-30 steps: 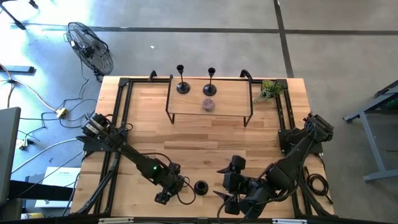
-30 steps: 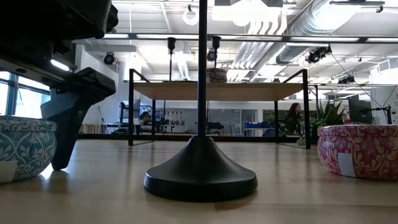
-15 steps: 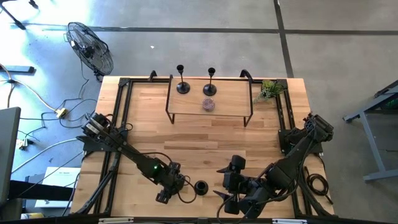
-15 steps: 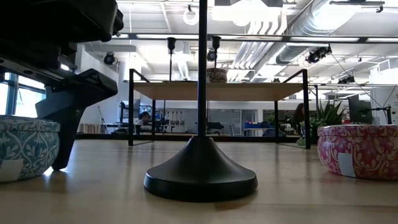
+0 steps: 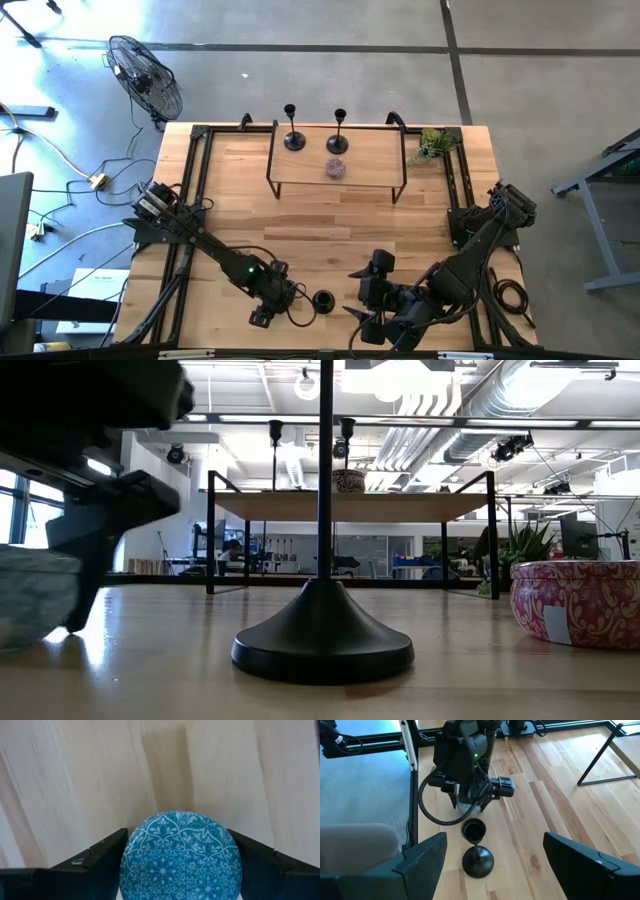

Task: Pick & Place candle stick holders
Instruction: Put the blue scented candle on the shelf

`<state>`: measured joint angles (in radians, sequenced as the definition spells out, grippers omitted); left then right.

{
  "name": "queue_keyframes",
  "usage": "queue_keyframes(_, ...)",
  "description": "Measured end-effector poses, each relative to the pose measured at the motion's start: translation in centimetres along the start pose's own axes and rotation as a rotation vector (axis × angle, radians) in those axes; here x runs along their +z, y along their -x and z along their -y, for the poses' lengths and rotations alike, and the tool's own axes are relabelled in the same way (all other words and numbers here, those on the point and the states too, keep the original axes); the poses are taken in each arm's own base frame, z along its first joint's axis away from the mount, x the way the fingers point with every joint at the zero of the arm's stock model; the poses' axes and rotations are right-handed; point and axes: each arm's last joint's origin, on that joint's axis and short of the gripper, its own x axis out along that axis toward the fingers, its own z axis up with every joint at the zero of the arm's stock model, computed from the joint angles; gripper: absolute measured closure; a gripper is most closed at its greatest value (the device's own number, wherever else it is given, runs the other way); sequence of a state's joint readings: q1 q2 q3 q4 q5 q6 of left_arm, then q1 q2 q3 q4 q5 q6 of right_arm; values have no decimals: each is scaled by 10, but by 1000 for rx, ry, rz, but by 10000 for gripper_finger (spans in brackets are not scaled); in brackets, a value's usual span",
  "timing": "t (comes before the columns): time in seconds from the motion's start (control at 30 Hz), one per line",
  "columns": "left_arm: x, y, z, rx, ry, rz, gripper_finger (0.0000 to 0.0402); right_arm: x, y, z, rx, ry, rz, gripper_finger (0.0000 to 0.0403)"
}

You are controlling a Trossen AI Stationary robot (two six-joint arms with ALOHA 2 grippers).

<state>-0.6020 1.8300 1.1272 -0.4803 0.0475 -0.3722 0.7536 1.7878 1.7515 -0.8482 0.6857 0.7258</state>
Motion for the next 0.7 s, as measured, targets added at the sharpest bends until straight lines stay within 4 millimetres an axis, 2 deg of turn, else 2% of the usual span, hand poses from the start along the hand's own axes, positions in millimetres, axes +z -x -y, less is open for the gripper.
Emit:
queue_keyframes(0.37,15,32,5,127,22,-105,113,-8,10,-9,13,25,18,75)
queue_keyframes(0.7,31,80,9,318,58,-170,113,-31,33,-33,33,17,64,75)
